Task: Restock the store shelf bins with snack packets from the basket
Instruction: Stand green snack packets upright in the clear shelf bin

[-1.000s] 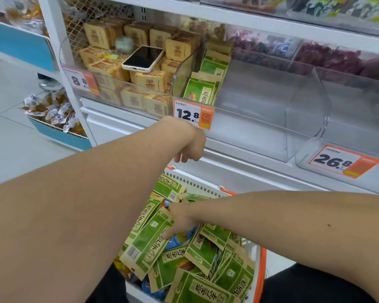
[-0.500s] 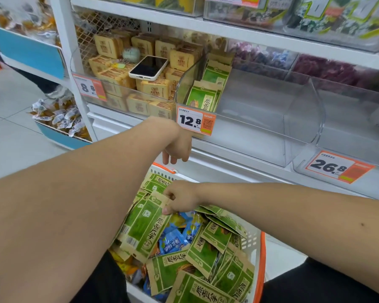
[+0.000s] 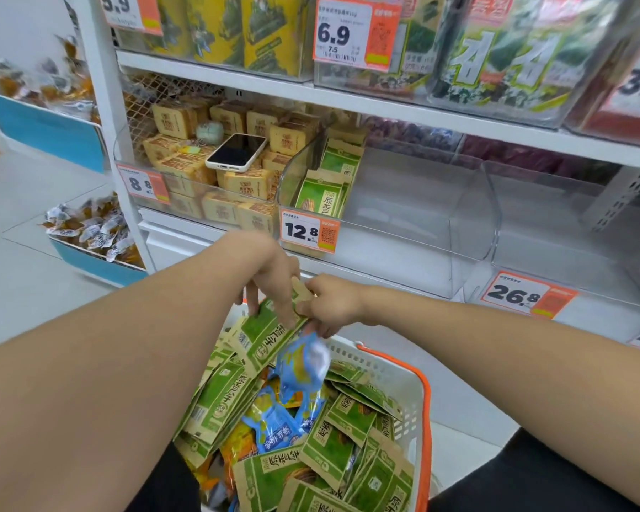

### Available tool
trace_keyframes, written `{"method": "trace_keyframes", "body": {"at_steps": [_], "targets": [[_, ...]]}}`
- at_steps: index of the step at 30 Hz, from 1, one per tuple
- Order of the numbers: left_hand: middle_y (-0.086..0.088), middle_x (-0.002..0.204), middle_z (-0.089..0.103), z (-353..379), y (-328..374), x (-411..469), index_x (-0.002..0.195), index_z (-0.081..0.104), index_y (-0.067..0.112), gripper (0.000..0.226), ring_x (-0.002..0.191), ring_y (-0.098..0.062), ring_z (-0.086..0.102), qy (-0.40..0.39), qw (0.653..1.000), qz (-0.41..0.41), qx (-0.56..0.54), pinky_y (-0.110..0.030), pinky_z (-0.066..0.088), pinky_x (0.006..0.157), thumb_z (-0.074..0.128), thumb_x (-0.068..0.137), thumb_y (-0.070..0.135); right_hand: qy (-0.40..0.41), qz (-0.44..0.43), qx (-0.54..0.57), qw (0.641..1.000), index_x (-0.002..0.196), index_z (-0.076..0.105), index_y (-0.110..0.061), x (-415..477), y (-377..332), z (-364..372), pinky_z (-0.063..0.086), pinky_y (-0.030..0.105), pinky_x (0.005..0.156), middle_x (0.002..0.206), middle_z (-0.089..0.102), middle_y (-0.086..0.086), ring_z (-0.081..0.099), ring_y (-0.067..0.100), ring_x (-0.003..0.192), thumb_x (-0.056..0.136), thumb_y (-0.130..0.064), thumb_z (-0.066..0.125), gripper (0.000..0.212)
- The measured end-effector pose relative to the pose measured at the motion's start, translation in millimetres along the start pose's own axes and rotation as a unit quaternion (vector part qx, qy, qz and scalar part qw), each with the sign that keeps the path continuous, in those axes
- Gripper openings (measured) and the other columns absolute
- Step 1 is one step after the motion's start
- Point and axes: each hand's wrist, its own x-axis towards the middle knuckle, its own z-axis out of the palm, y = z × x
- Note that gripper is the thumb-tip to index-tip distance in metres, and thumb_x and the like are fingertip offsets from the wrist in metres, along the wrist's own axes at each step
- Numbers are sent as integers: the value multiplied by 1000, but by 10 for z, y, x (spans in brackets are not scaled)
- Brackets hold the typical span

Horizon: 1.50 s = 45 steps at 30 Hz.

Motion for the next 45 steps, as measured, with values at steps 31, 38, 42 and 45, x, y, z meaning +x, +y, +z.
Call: {"method": "trace_keyframes", "body": {"at_steps": [31, 38, 42, 45], "targets": [[-16, 113, 78, -399, 28, -302, 121, 68, 6, 37, 99, -29, 77, 195, 745, 251, -586, -44, 64, 83, 44, 99, -12, 449, -158, 66, 877, 117, 57, -26, -141, -211, -711, 43, 36, 71, 88, 68, -11, 61, 12, 89, 105, -47, 44, 27], [-2, 101, 73, -498, -159, -128, 103, 75, 21, 17, 87, -24, 71, 532, 732, 153, -398, -42, 63, 77, 61, 98, 13, 509, -132, 237, 817, 114, 50, -22, 26, -230, -999, 53, 47, 89, 88, 67, -2, 65, 24, 96, 103, -43, 55, 24], [-3, 118, 60, -477, -231, -43, 113, 73, 14, 34, 104, -23, 61, 553, 782, 110, -266, -32, 47, 89, 54, 90, -2, 520, -108, 248, 810, 109, 41, -25, 183, -202, -1091, 56, 53, 80, 88, 68, 6, 67, 35, 88, 100, -44, 59, 27], [-9, 128, 46, -438, -241, 2, 115, 72, 18, 40, 109, -28, 59, 523, 817, 109, -216, -33, 46, 99, 54, 88, -6, 459, -69, 169, 869, 110, 40, -23, 336, -191, -1135, 54, 44, 79, 98, 68, 9, 66, 32, 94, 97, -39, 66, 33]]}}
